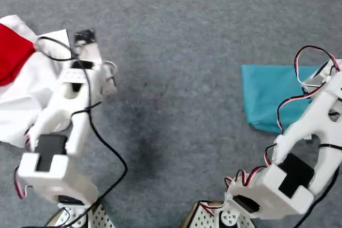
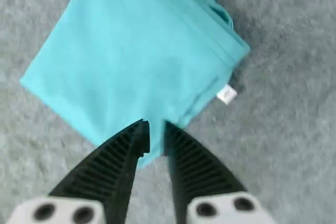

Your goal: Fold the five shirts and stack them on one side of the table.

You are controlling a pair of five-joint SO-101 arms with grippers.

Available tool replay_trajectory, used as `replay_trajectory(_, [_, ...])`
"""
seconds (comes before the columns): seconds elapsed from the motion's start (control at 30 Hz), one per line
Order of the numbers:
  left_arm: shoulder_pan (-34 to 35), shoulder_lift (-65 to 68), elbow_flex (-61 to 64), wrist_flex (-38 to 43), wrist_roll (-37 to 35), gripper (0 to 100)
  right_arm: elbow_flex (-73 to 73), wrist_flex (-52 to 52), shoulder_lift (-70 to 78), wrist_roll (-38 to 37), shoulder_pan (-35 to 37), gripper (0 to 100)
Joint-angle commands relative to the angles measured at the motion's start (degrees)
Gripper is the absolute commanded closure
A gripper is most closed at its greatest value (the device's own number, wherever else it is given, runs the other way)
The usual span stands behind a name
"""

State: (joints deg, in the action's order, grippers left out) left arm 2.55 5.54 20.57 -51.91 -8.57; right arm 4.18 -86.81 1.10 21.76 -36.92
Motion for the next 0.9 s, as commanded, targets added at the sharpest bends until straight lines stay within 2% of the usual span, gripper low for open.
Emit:
replay_trajectory(0.0, [5.0,-7.0,-6.3,-5.9,1.8,98,2.9,-4.6,-3.5,-0.9,0.8,97.1])
replay_trajectory(0.1, [11.3,-9.2,-12.7,-14.2,8.4,95,3.0,-6.5,-3.5,-1.0,0.8,97.2])
replay_trajectory(0.2, [21.1,-8.6,-18.7,-19.2,9.9,86,2.9,-7.1,-3.3,-1.1,0.9,97.2])
replay_trajectory(0.3, [31.6,-7.1,-24.2,-19.5,10.2,79,2.7,-7.1,-3.1,-3.1,1.7,97.3])
replay_trajectory(0.43, [40.9,-3.6,-28.2,-19.3,10.3,78,2.7,-9.1,-3.1,-4.7,4.9,97.4])
replay_trajectory(0.7, [46.7,13.4,-29.5,-2.9,9.7,78,1.3,-10.8,-3.6,-4.5,13.5,97.5])
replay_trajectory(0.8, [46.8,18.1,-32.1,-0.7,10.1,86,-1.4,-10.7,-3.5,-4.5,13.9,97.5])
replay_trajectory(0.87, [46.9,19.9,-34.5,-2.1,10.1,93,-3.1,-10.7,-3.4,-4.5,13.7,97.5])
